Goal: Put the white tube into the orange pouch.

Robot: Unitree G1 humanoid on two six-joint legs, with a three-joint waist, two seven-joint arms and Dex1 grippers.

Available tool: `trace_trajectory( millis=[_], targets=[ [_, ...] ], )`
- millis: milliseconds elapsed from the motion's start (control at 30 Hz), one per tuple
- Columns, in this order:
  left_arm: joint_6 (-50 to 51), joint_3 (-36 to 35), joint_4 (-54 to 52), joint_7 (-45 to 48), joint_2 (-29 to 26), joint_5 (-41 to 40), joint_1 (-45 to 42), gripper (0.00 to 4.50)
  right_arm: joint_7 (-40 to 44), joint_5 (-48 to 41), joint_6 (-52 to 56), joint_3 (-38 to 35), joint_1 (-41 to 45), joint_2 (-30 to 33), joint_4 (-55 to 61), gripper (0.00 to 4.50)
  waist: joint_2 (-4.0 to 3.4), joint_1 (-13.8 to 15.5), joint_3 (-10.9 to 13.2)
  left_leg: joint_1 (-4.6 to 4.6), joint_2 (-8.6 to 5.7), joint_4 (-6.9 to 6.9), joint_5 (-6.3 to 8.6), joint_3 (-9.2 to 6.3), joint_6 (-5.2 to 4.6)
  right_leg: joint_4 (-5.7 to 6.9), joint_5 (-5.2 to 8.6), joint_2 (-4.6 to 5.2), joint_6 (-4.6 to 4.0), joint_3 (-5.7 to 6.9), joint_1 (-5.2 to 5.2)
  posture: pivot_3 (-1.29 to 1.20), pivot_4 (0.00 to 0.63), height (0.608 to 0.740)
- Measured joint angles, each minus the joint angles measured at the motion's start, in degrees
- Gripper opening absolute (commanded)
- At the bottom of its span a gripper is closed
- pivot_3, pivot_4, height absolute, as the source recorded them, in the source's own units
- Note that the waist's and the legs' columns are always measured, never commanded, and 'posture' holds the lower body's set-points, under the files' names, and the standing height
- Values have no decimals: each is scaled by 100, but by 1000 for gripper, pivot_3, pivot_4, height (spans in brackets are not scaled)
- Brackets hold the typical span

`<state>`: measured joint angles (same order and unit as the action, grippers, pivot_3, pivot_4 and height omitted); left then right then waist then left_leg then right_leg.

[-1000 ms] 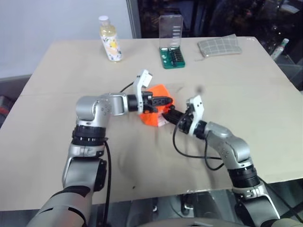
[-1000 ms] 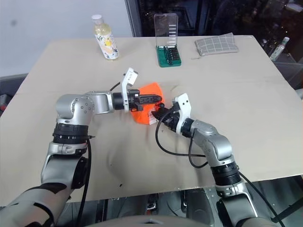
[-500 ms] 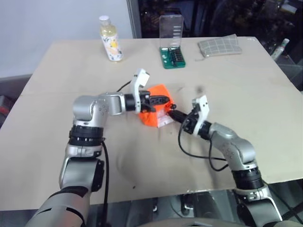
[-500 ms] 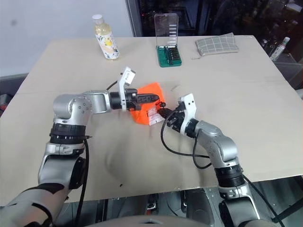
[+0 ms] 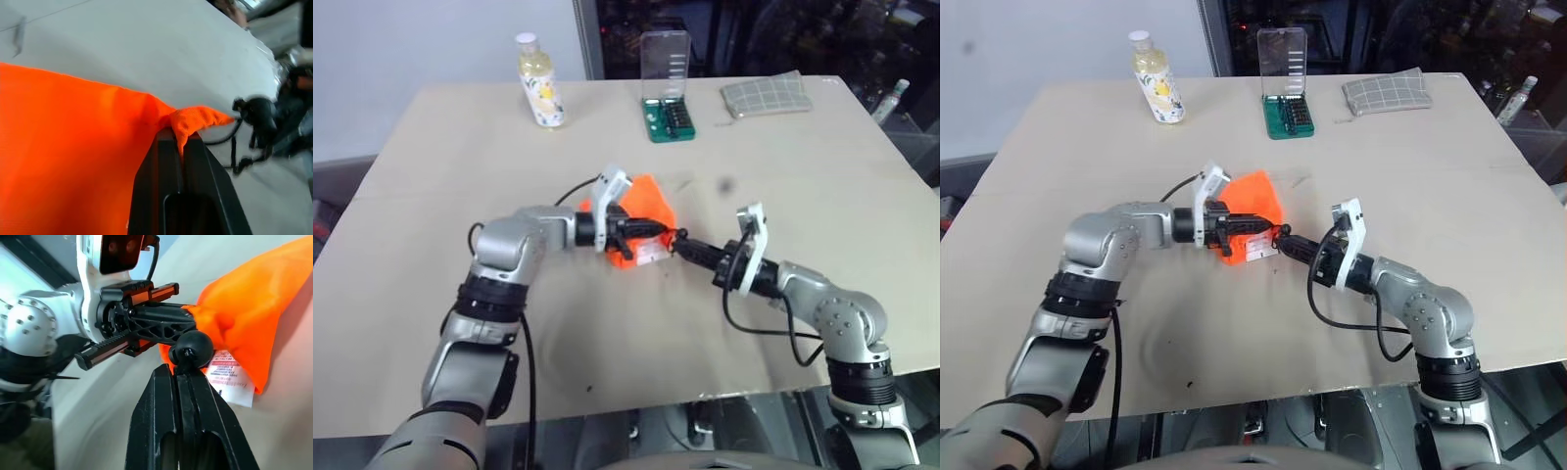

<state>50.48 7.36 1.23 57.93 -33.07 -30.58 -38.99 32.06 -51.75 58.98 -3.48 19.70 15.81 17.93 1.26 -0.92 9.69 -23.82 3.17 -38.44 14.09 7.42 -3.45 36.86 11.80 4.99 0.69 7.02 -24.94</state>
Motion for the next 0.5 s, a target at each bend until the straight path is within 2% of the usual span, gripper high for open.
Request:
trace_trajectory(
  millis=[33, 167, 233, 400, 500],
  targets=[
    [-304, 1, -262, 295, -276, 20, 149, 1439, 1, -154, 195, -76, 53, 192, 62, 0, 0, 7, 0, 1, 0, 1, 0, -2, 0, -1, 0, 0, -1, 2, 1, 0, 150, 740],
    [-1587, 44, -735, 1320, -1021, 326, 474, 1439, 90, -302, 620, -66, 282, 903, 275, 0, -5, 36, 2, -1, -2, 0, 2, -4, -2, -5, 2, 5, -2, 6, 2, 0, 150, 740],
    [-2058, 133, -735, 1695, -1138, 476, 431, 1439, 156, -284, 718, 40, 383, 1214, 359, 0, -5, 86, 2, -2, -4, -2, 10, -5, -15, -6, 2, 9, -2, 9, 4, 0, 150, 740],
    [-2722, 612, -283, 2097, -710, 872, -226, 1439, 313, -176, 754, 395, 544, 1545, 454, 0, -4, 190, 2, -7, -9, -13, 26, -4, -43, -6, 2, 7, 2, 7, 6, 0, 150, 740],
    [-3322, 948, 446, 2229, -218, 1301, -846, 1439, 378, -18, 747, 556, 709, 1757, 467, 0, -3, 182, 1, -13, -12, -26, 26, 0, -44, -6, 1, 4, 3, 4, 7, 0, 150, 740]
  ],
)
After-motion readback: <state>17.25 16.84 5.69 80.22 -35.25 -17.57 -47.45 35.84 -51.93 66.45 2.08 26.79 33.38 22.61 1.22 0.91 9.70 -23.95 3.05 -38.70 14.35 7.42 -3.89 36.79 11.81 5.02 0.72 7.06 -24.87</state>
